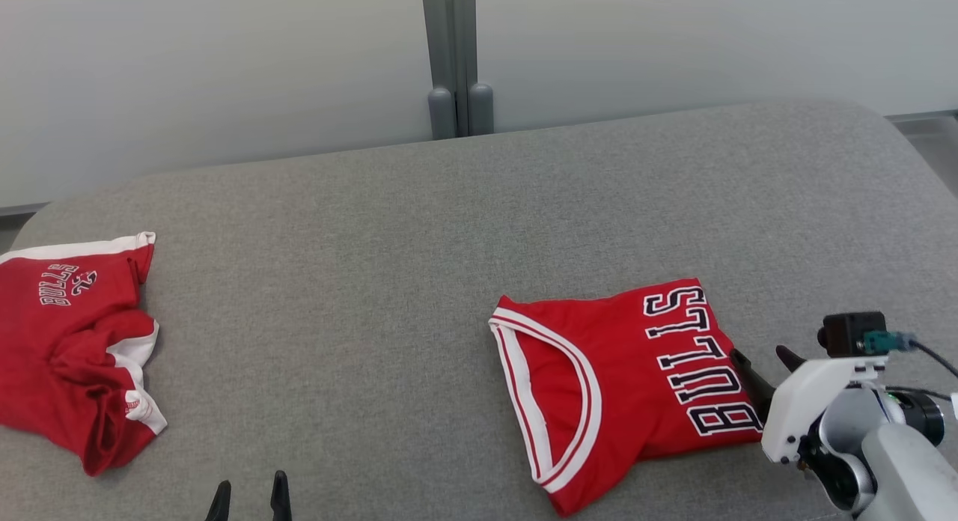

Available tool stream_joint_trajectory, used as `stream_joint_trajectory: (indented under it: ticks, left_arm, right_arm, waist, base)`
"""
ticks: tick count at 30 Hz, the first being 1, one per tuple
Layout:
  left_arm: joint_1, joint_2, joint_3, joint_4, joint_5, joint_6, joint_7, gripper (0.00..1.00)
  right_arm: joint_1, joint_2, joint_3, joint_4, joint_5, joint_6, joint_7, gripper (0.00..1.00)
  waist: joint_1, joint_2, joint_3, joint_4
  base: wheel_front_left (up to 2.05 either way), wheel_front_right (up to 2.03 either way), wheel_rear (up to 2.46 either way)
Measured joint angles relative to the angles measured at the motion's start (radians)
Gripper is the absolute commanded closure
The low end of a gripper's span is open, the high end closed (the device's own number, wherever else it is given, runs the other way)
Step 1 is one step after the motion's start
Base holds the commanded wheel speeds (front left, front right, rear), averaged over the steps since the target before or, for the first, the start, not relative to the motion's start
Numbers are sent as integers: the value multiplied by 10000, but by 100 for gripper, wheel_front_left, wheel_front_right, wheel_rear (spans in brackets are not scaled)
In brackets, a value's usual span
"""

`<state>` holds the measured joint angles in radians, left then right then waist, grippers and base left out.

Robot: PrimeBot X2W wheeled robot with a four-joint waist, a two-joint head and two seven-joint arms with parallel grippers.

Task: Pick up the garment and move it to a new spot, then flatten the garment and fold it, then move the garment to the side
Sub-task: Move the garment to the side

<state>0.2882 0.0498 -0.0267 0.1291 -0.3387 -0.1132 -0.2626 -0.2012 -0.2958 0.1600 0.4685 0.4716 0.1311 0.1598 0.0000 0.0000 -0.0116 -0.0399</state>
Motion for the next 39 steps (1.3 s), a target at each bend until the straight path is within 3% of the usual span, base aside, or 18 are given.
stream_joint_trajectory:
  ticks: [3, 7, 12, 14, 20, 26, 30, 39]
  left_arm:
    - [-245, -2, -155, 23, 38, -12, 0, 0]
    - [-515, -2, -337, 25, -35, -21, 0, 0]
    - [-756, -2, -504, 21, -98, -21, 0, 0]
    - [-859, -2, -541, 19, -105, -21, 0, 0]
    - [-1059, 0, -449, -153, -63, -25, 0, 0]
    - [-1569, -2, -364, -366, 405, -104, -2, 0]
    - [-2151, 207, -483, -606, 633, -144, -2, 0]
    - [-2786, 1244, -1233, -899, 610, -159, -15, 0]
  right_arm:
    - [-647, -19, 90, 451, 226, -4, 1329, 0]
    - [-1303, 136, -59, 1260, -10, -4, 1829, 0]
    - [-1893, 867, -485, 2431, 54, -4, 2180, 0]
    - [-2120, 974, -516, 2606, 59, -4, 2063, 100]
    - [-2863, 1239, -393, 2725, 247, -2, 1440, 100]
    - [-4027, 755, -786, 2970, -31, 4, 339, 100]
    - [-4977, 307, -1457, 3404, -531, 4, -424, 100]
    - [-7080, -648, -3614, 4857, -1854, 4, -2019, 100]
  waist:
    - [0, 0, 206, 58]
    - [0, 0, 456, 259]
    - [0, 0, 800, 468]
    - [0, 0, 948, 540]
    - [0, 0, 1335, 340]
    - [0, 0, 1786, -399]
    - [0, 0, 2389, -816]
    - [1, 0, 4077, -1389]
  base:
    - [0, 0, 0]
    - [0, 0, 0]
    - [0, 0, 0]
    - [0, 0, 0]
    - [0, 0, 0]
    - [0, 0, 0]
    - [0, 0, 0]
    - [0, 0, 0]
